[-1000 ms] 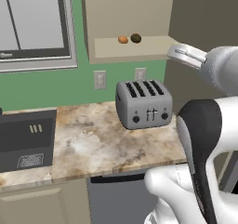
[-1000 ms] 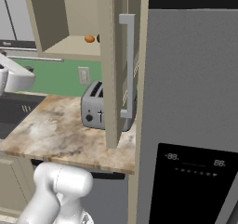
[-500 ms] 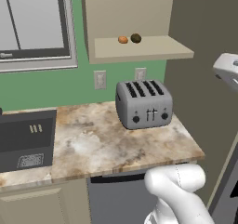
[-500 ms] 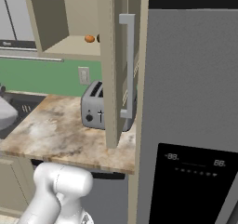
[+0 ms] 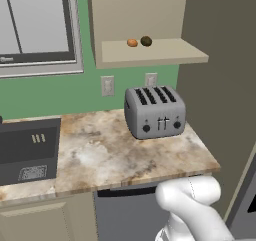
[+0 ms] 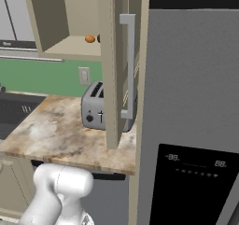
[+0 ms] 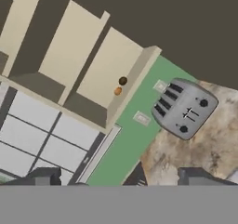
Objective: Pick the kiwi, tangerine from the counter and place them in the cabinet. Then close the cabinet.
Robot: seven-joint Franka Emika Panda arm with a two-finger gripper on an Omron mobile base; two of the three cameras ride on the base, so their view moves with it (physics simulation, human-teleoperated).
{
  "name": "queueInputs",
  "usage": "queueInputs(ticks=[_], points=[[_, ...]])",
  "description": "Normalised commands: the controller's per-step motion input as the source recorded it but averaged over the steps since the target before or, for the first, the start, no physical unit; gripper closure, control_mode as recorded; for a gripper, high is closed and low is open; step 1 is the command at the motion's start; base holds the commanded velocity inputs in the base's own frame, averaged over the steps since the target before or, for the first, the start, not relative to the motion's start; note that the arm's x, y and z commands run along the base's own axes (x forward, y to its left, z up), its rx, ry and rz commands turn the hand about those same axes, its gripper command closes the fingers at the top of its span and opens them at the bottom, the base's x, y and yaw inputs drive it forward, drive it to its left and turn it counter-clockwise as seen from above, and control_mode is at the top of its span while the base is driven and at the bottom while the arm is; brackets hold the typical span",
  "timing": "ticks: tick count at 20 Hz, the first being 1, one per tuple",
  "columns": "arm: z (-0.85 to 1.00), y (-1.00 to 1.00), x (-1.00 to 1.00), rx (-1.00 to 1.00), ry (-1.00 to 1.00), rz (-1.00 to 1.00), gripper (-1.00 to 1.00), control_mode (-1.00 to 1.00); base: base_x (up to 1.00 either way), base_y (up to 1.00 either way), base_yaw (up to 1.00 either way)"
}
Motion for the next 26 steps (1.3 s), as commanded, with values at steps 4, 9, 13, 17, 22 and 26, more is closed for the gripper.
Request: queueInputs(ticks=[4, 9, 13, 17, 22, 26], points=[[0.11, -0.33, -0.58, 0.27, 0.00, 0.01, -1.00, -1.00, 0.00, 0.00, 0.00], [0.20, -0.41, -0.40, 0.24, 0.16, 0.00, -1.00, -1.00, 0.00, 0.00, 0.00], [0.14, -0.51, -0.07, 0.23, 0.18, 0.00, -1.00, -1.00, 0.00, 0.00, 0.00], [0.00, -0.61, 0.01, 0.22, 0.14, 0.00, -1.00, -1.00, 0.00, 0.00, 0.00], [-0.02, -0.71, 0.21, 0.22, 0.08, 0.00, -1.00, -1.00, 0.00, 0.00, 0.00], [-0.06, -0.72, 0.27, 0.22, 0.06, 0.00, -1.00, -1.00, 0.00, 0.00, 0.00]])
